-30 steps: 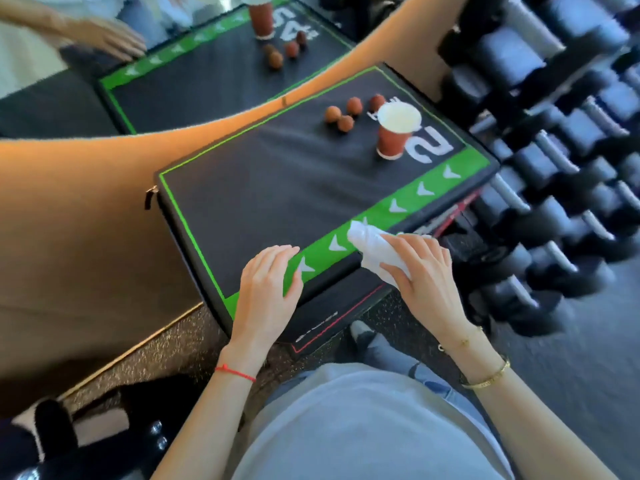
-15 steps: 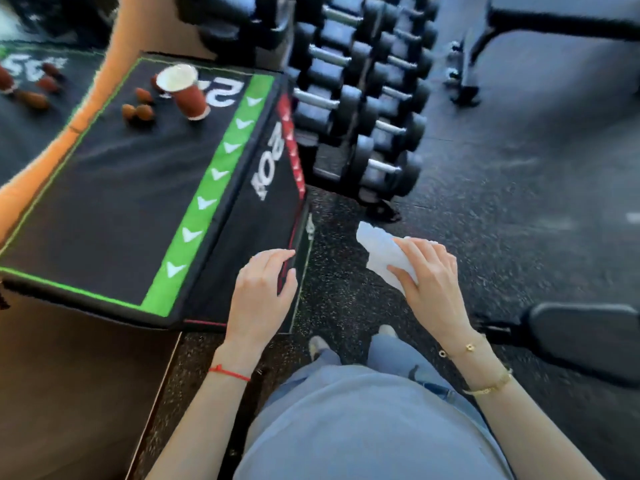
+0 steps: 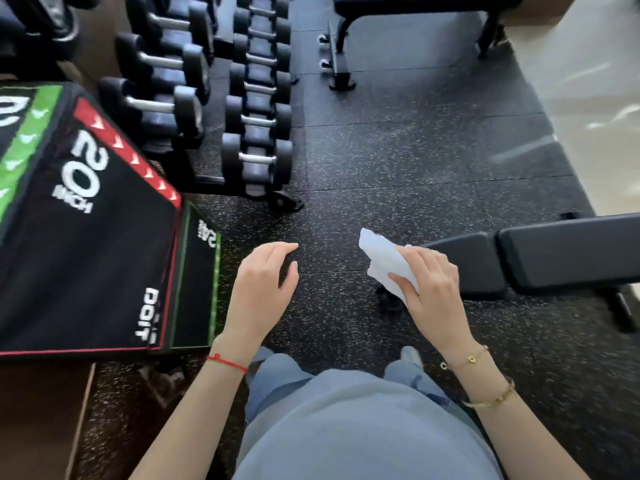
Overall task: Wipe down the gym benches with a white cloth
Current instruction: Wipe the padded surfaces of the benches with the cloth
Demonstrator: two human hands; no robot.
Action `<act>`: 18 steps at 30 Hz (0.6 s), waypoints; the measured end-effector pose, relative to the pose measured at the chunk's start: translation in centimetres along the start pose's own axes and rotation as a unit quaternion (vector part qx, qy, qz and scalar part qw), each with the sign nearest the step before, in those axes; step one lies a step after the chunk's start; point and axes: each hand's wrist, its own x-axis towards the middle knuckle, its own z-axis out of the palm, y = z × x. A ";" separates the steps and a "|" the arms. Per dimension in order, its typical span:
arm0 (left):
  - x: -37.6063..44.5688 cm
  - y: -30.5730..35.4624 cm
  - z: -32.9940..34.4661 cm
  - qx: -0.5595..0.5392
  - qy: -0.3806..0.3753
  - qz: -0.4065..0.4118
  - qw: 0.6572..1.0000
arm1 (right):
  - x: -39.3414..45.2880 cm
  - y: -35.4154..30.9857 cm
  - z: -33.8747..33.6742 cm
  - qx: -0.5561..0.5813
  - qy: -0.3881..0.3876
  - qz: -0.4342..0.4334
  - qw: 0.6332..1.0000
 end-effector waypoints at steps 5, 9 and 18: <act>0.7 10.6 10.1 -0.021 0.004 -0.003 1.000 | -2.6 14.0 -5.1 -0.029 -0.004 0.004 1.000; 0.4 16.7 15.2 -0.019 -0.011 -0.009 1.000 | -3.8 21.8 -7.8 -0.029 -0.022 0.022 0.999; 3.7 19.4 25.5 0.017 -0.066 -0.026 0.997 | -1.9 33.6 -3.8 -0.046 -0.037 0.053 0.997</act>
